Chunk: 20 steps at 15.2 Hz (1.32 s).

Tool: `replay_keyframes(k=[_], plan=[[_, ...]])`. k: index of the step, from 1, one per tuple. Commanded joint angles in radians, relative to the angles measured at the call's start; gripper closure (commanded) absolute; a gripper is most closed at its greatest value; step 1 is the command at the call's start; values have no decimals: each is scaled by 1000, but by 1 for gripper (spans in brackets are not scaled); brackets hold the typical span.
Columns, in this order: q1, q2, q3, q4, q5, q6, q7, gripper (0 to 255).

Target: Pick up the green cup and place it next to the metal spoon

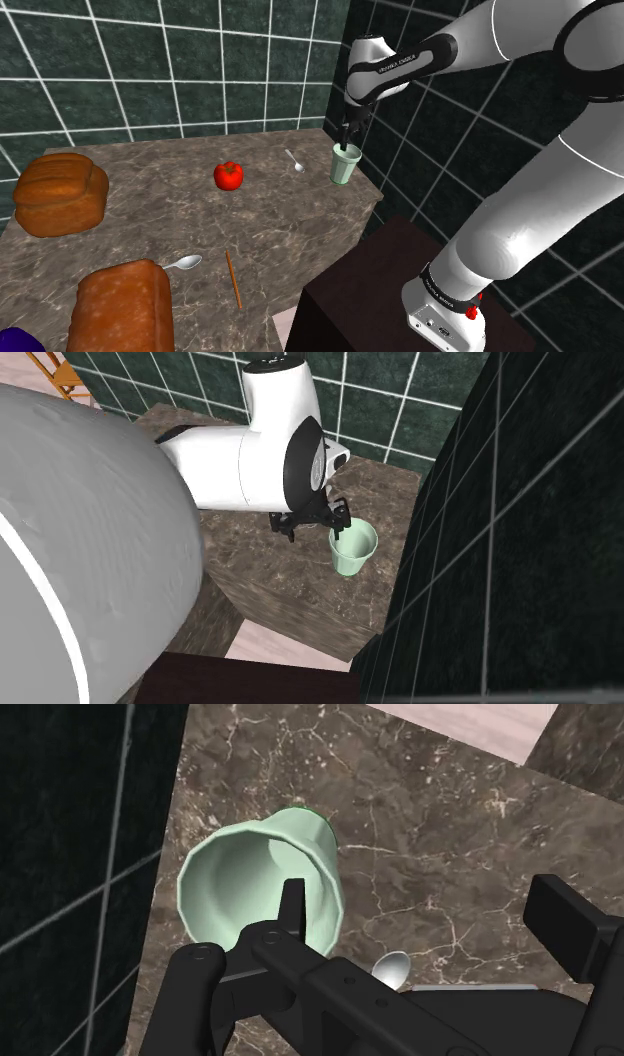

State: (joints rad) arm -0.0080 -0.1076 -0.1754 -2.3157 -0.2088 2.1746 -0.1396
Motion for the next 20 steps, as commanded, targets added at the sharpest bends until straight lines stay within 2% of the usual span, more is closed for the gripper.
replay_keyframes(k=[1,8,15,20], plan=[[-2,84,-5,39,-6,39,-14,0],[-20,348,-15,189,-23,133,-62,0],[-32,410,-20,168,-25,218,-61,0],[-33,415,-20,167,-25,224,-61,0]])
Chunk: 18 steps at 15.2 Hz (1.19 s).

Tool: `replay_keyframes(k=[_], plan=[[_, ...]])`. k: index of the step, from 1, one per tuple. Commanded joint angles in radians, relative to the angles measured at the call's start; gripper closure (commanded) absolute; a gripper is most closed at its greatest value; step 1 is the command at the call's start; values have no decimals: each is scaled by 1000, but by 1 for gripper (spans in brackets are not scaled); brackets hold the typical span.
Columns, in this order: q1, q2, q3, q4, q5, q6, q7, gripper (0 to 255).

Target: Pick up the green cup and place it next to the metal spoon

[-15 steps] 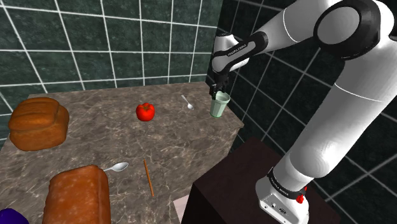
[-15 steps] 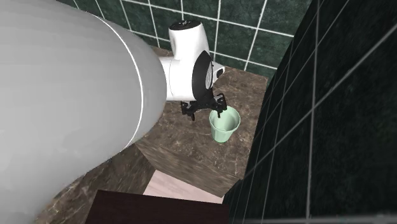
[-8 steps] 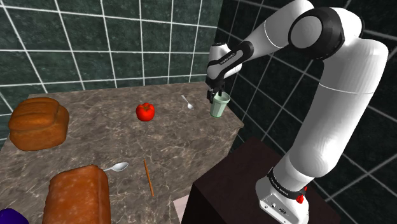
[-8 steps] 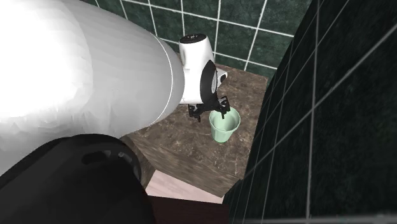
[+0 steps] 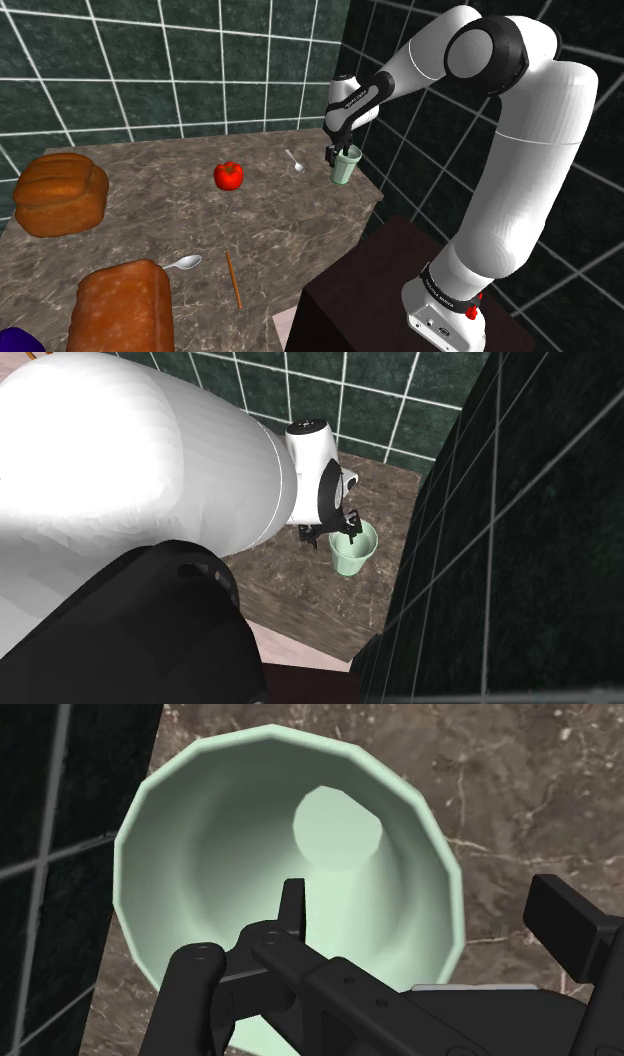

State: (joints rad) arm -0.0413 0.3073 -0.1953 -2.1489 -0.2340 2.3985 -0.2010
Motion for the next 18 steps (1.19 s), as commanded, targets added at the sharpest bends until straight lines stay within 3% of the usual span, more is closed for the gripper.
replay_keyframes(k=[1,3,4,13,18], plan=[[0,0,0,0,0,1,0,0],[0,0,0,0,0,0,0,0],[0,0,0,0,0,0,0,255],[0,0,0,0,0,0,0,255],[3,-49,0,9,1,-57,-10,255]])
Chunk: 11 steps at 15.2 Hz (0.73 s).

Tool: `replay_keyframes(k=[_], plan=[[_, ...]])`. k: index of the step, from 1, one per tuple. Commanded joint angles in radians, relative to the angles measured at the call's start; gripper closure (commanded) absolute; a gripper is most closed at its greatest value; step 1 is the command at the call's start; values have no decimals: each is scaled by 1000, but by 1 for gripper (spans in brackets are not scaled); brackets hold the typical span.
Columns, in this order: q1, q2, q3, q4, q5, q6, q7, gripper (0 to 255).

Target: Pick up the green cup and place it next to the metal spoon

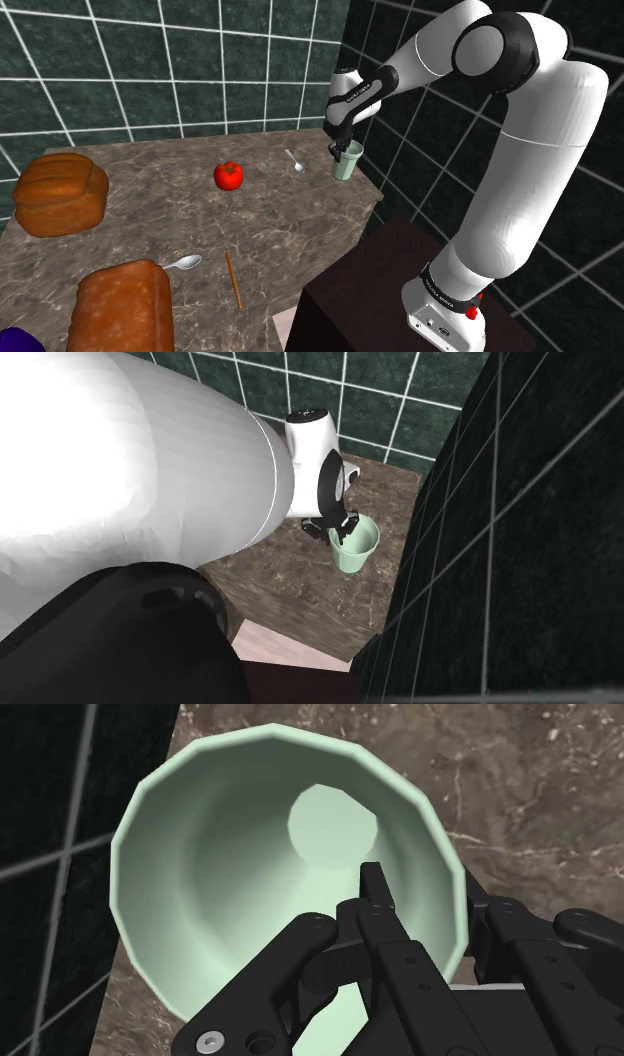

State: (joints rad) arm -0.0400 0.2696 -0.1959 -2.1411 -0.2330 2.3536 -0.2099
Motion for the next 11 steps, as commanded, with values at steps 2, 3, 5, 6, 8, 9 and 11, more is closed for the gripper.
replay_keyframes(k=[2,3,5,6,8,9,11], plan=[[2,-30,0,7,0,-36,-5,255],[3,-39,0,9,0,-47,-7,255],[4,-57,0,16,1,-71,-11,255],[4,-65,0,19,1,-83,-13,255],[5,-82,0,27,2,-107,-17,255],[6,-90,0,31,2,-119,-19,255],[7,-106,1,40,2,-144,-23,255]])
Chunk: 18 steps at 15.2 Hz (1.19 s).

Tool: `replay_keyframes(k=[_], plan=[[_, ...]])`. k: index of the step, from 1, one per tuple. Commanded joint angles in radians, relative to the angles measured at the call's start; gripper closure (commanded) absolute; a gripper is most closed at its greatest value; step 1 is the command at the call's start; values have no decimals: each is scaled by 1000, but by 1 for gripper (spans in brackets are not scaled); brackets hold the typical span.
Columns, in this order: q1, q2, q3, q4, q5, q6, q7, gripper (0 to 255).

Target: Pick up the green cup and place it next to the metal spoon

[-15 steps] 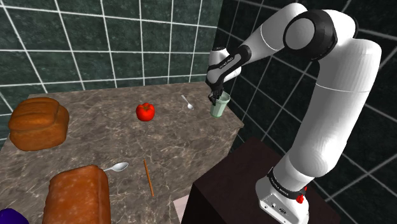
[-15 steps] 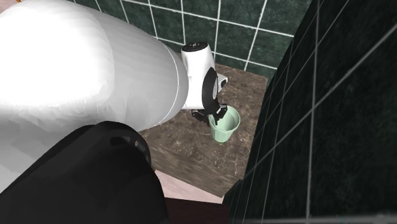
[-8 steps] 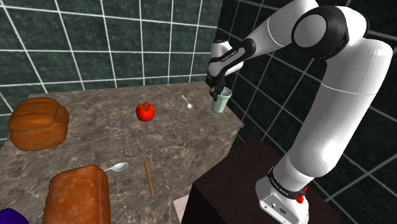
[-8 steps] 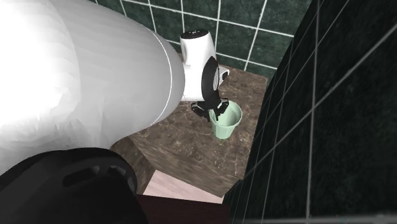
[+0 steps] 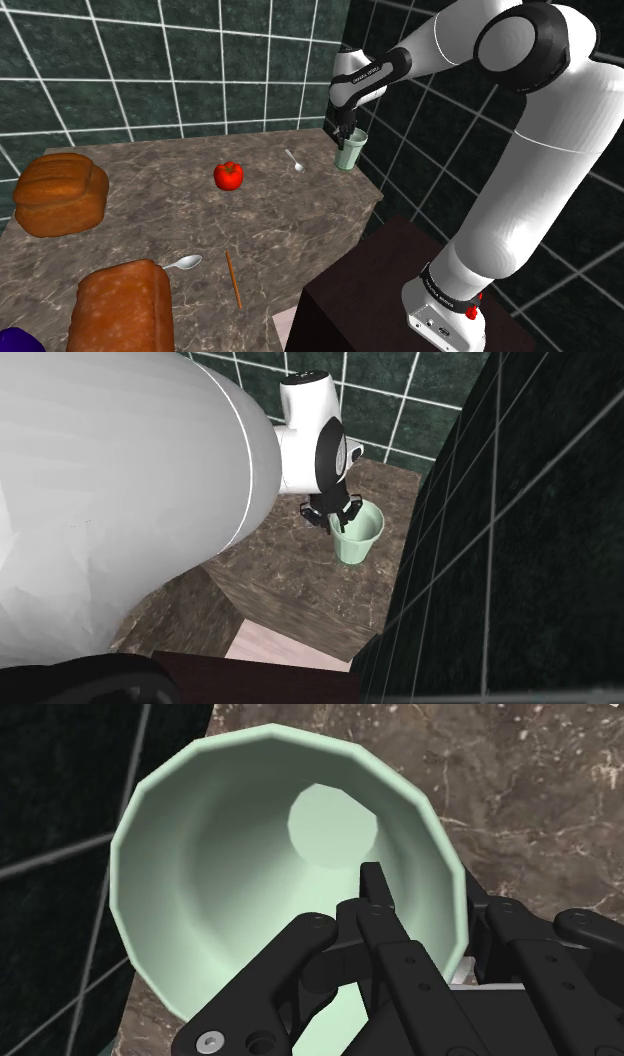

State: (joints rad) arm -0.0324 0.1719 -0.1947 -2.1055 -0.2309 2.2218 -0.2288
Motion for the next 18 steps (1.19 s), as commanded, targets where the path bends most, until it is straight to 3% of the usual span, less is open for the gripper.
replay_keyframes(k=[1,18], plan=[[0,-15,-1,10,1,-24,-6,255],[7,-115,3,125,7,-235,-41,255]])
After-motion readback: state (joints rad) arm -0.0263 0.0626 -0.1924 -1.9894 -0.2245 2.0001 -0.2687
